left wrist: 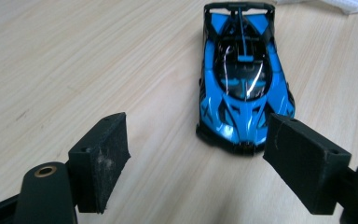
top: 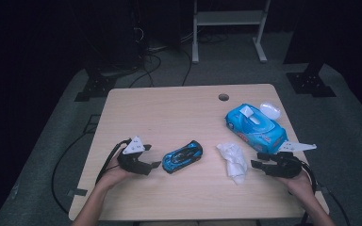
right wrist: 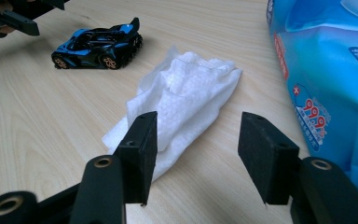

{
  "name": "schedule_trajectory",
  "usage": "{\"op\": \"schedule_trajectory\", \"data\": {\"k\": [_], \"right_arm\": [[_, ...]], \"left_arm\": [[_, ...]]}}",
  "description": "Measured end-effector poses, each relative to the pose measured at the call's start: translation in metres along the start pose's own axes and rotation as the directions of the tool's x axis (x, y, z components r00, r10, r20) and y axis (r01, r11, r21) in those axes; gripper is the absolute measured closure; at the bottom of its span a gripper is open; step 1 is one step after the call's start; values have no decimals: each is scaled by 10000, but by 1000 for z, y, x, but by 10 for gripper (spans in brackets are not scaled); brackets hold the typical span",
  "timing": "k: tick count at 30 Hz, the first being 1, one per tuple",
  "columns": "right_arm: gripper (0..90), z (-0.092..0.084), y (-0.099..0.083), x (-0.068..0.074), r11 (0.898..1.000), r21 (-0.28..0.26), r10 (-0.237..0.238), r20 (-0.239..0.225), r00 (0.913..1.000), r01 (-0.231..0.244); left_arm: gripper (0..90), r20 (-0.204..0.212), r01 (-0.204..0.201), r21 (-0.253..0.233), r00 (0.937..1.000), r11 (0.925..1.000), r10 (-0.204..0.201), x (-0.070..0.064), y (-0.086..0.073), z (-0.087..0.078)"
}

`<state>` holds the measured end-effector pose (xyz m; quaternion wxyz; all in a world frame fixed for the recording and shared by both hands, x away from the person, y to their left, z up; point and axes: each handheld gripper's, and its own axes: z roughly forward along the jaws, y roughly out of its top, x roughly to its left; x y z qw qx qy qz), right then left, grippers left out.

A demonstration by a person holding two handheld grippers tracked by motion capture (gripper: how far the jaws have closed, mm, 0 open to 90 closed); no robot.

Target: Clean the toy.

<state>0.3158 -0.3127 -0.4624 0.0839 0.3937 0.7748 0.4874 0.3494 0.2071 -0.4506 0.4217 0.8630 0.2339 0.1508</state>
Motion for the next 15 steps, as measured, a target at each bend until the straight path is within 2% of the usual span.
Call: {"op": "schedule_trajectory", "data": {"k": [5,11,13,15], "right_arm": [[446,-2,-2,-1,10000,8,17,2,10000,-17],[383,-2,-3,2,10000,-77,-11,58,10000,11],[367,-2,-4,4,9995,-267,-135,140,9998,139],[346,-2,-6,6,9990,-448,-15,69,10000,18]], "left_arm": [[206,-59,163,13,9998,9999,-163,1,-9,-5],[194,-160,428,-125,9989,9990,-430,1,-21,-10],[190,-187,598,-296,9980,9978,-603,1,-24,-12],[182,-263,660,-347,9974,9972,-669,0,-26,-13]]}}
